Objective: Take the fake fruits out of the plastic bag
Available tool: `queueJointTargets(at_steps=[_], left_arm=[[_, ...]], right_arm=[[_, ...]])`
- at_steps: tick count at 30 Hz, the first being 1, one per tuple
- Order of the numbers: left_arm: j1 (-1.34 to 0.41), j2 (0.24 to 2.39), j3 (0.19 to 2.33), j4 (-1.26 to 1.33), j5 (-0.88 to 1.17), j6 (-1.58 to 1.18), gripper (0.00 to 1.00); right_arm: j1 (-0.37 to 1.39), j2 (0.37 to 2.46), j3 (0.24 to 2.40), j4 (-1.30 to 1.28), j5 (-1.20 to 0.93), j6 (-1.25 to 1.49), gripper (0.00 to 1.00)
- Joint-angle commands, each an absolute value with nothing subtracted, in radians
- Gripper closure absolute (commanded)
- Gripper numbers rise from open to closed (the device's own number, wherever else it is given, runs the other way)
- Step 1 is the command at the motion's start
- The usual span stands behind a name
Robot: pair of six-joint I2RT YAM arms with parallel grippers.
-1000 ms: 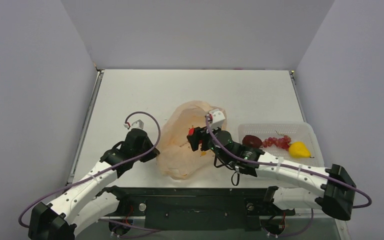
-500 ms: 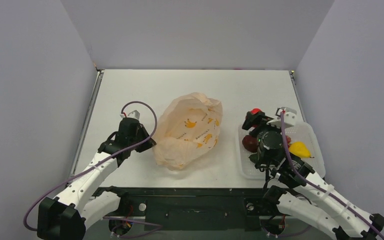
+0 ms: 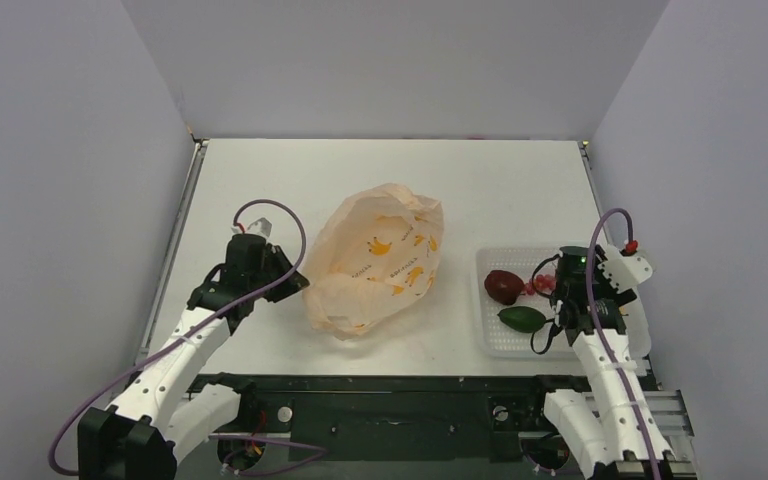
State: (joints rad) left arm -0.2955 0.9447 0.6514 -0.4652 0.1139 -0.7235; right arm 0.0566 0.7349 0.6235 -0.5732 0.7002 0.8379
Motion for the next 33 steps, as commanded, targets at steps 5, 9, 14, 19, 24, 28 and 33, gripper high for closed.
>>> queueJointTargets(at_steps=[5, 9, 14, 19, 24, 28, 33], left_arm=[[-0.272, 0.899, 0.711, -0.465, 0.155, -0.704, 0.86], [-0.265, 0.851, 0.738, -0.501, 0.154, -0.704, 0.79], [-0.262, 0.79, 0.798, -0.555, 0.161, -0.704, 0.61], [-0.262, 0.733, 0.879, -0.609, 0.163, -0.687, 0.43], [-0.261, 0.668, 0.974, -0.648, 0.159, -0.68, 0.3], [-0.262, 0.64, 1.042, -0.676, 0.143, -0.672, 0.26], [-0.261, 0.626, 1.114, -0.714, 0.13, -0.654, 0.22]], right_arm=[[-0.083, 0.902, 0.545, -0.603, 0.457, 0.89, 1.0], [-0.083, 0.916, 0.514, -0.565, 0.426, 0.897, 1.0], [-0.086, 0.968, 0.487, -0.503, 0.378, 0.889, 0.98], [-0.086, 0.984, 0.473, -0.467, 0.327, 0.856, 0.75], [-0.086, 0.952, 0.489, -0.512, 0.305, 0.849, 0.32], [-0.083, 0.888, 0.516, -0.579, 0.32, 0.836, 0.2], [-0.078, 0.755, 0.556, -0.672, 0.363, 0.817, 0.16]])
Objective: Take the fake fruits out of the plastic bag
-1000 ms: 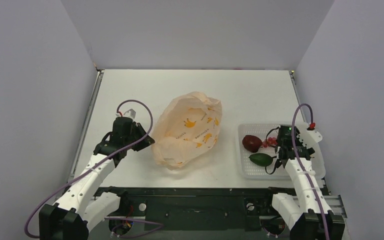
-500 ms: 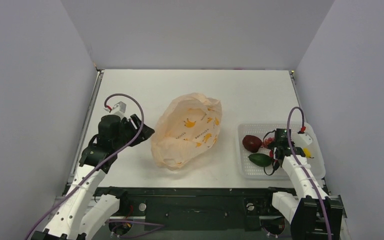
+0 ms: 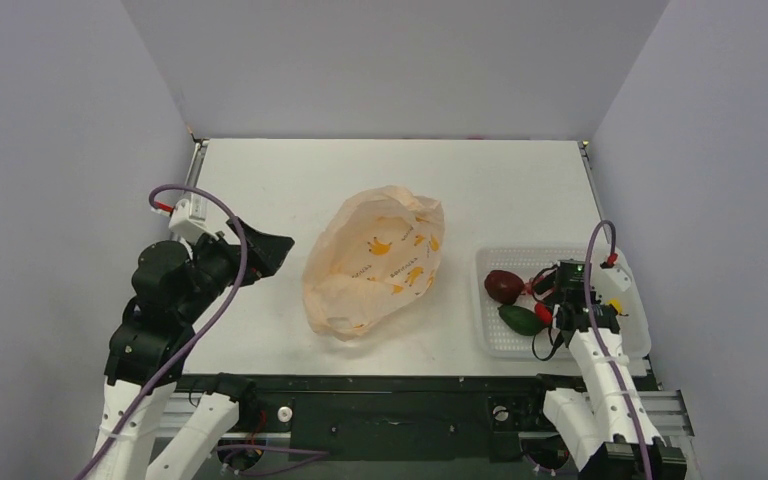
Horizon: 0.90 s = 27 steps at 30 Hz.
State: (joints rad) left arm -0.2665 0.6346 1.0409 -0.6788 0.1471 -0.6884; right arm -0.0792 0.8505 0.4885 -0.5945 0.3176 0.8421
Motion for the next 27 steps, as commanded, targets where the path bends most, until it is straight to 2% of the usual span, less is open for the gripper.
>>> queueJointTargets(at_steps=[1, 6, 14, 18, 27], left_arm=[[-0.261, 0.623, 1.132, -0.718, 0.128, -0.649, 0.22], [-0.261, 0.608, 1.201, -0.733, 0.111, -0.641, 0.21], [-0.261, 0.579, 1.329, -0.755, 0.043, -0.609, 0.19], [-0.261, 0.545, 1.386, -0.762, -0.03, -0.58, 0.18], [-0.262, 0.461, 1.478, -0.729, -0.165, -0.537, 0.14]], right_arm=[[-0.072, 0.74, 0.573, -0.683, 0.374, 0.816, 0.16], [0.0, 0.661, 0.691, -0.747, 0.411, 0.809, 0.15], [0.202, 0.717, 1.017, -0.753, 0.369, 0.713, 0.15], [0.217, 0.673, 1.08, -0.657, 0.306, 0.646, 0.14], [0.216, 0.561, 1.217, -0.587, 0.314, 0.471, 0.15]])
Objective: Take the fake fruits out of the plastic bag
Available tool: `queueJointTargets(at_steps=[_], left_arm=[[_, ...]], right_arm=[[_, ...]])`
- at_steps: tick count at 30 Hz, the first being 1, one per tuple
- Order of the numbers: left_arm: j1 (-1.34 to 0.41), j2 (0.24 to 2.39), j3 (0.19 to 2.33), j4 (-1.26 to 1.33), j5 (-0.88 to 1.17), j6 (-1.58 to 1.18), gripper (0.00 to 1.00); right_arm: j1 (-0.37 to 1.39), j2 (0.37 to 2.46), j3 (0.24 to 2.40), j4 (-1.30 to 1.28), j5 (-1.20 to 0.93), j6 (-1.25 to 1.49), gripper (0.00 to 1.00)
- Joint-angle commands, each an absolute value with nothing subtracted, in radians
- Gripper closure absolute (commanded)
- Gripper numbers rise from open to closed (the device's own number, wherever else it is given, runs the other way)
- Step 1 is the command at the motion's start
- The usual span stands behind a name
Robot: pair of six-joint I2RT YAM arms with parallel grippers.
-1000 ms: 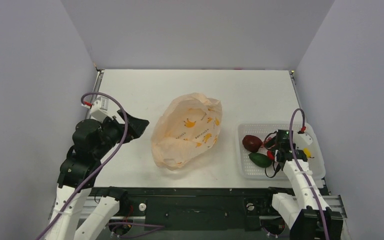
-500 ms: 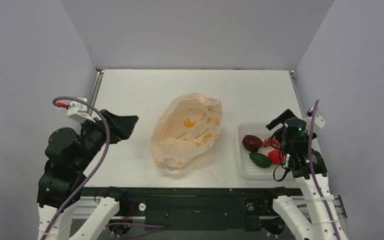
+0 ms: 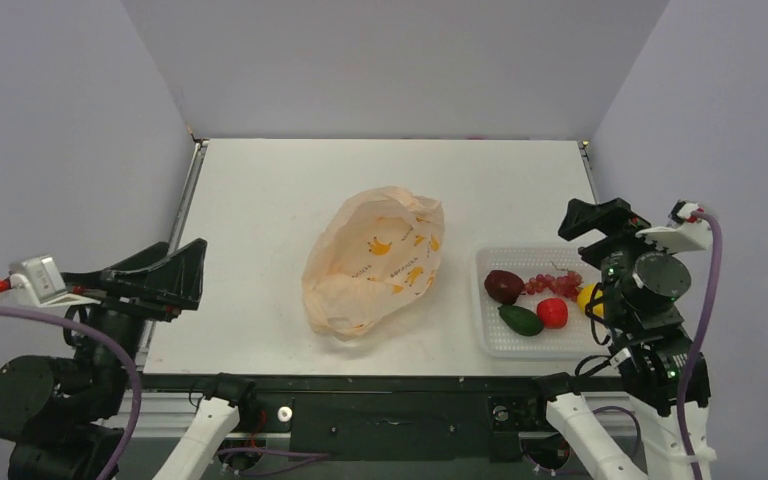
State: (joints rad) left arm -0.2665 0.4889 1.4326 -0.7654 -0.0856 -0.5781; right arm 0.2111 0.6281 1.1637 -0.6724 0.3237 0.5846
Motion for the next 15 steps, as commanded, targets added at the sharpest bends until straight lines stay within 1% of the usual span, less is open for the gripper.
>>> queueJointTargets(at_steps=[1, 5, 9, 12, 15], left_arm=[[-0.262, 0.457, 1.481, -0.724, -0.169, -0.535, 0.14], [-0.263, 0.435, 1.487, -0.702, -0.182, -0.533, 0.14], [-0.263, 0.43, 1.477, -0.695, -0.195, -0.535, 0.13], [-0.262, 0.435, 1.462, -0.69, -0.19, -0.544, 0.13], [-0.262, 0.447, 1.456, -0.699, -0.184, -0.554, 0.12]], right_arm=[[0.216, 0.539, 1.215, -0.569, 0.31, 0.451, 0.15], [0.216, 0.411, 1.188, -0.476, 0.323, 0.42, 0.14], [0.216, 0.365, 1.193, -0.457, 0.389, 0.42, 0.14], [0.215, 0.362, 1.204, -0.475, 0.441, 0.432, 0.14], [0.212, 0.431, 1.288, -0.606, 0.47, 0.445, 0.14]])
